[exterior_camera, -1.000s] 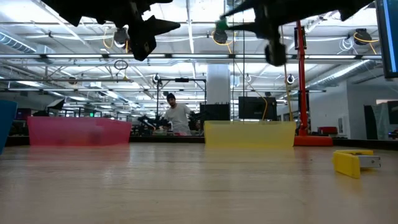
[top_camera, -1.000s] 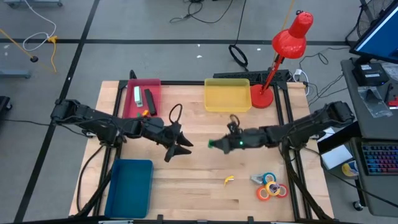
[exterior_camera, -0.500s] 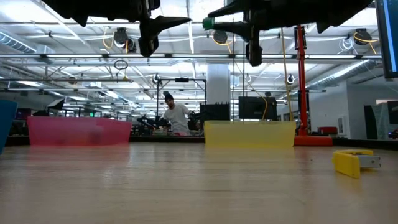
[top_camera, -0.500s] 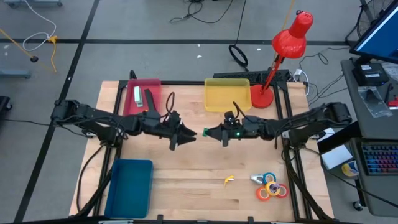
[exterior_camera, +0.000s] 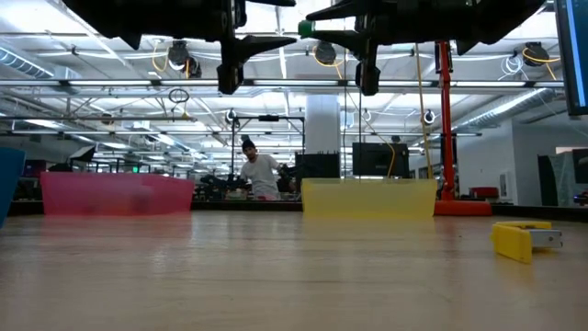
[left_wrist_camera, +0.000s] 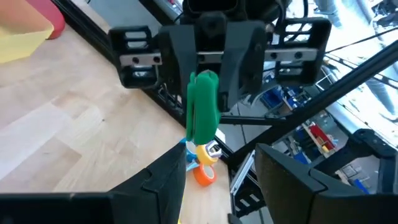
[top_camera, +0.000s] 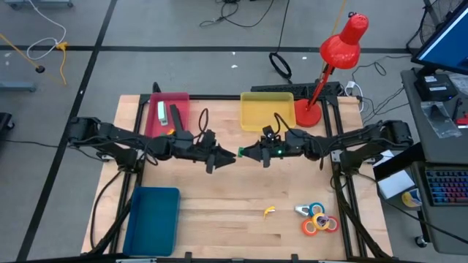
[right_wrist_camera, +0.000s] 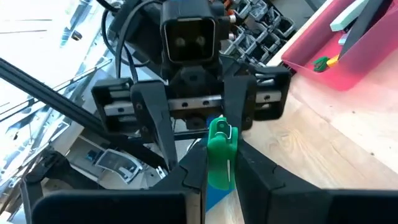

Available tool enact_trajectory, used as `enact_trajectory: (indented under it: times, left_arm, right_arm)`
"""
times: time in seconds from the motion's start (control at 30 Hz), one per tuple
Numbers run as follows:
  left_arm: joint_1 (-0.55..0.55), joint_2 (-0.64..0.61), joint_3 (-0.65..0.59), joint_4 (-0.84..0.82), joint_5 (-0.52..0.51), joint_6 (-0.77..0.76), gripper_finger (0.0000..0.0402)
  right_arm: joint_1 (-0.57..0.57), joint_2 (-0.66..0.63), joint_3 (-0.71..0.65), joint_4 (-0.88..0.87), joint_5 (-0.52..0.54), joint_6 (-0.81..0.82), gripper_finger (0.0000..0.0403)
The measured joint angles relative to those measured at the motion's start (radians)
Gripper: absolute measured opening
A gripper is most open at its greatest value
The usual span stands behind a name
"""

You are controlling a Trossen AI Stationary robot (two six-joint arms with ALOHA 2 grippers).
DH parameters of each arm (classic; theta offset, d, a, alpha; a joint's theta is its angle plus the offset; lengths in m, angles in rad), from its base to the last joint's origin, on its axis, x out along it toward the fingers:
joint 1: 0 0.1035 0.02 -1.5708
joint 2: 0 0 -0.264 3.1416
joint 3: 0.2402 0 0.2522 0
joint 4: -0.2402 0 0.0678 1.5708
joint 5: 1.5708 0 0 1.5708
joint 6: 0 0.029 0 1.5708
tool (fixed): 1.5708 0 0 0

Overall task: Pick and place Stapler, Stapler remover, tape
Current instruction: Put the green stapler into the red bin

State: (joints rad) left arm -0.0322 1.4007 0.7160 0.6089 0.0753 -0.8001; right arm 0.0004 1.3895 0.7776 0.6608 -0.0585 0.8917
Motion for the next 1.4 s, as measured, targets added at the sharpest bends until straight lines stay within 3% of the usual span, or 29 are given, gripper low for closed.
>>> enact_trajectory:
  times: [0.6,0.73,0.93,1.4]
  left_arm:
    - [0.000,0.127,0.149,-0.063,0.030,0.038,0.0187]
    - [0.001,0.140,0.164,-0.063,0.047,0.046,0.0154]
    - [0.007,0.140,0.163,-0.060,0.075,0.067,0.0056]
    - [0.012,0.140,0.162,-0.062,0.109,0.074,0.0056]
  right_arm:
    - [0.000,-0.002,0.000,-0.021,-0.029,0.001,0.0044]
    - [0.002,-0.003,0.000,-0.021,-0.031,0.004,0.0044]
    - [0.003,-0.002,0.000,-0.016,-0.046,0.012,0.0044]
    - [0.003,-0.002,0.001,-0.025,-0.050,-0.009,0.0059]
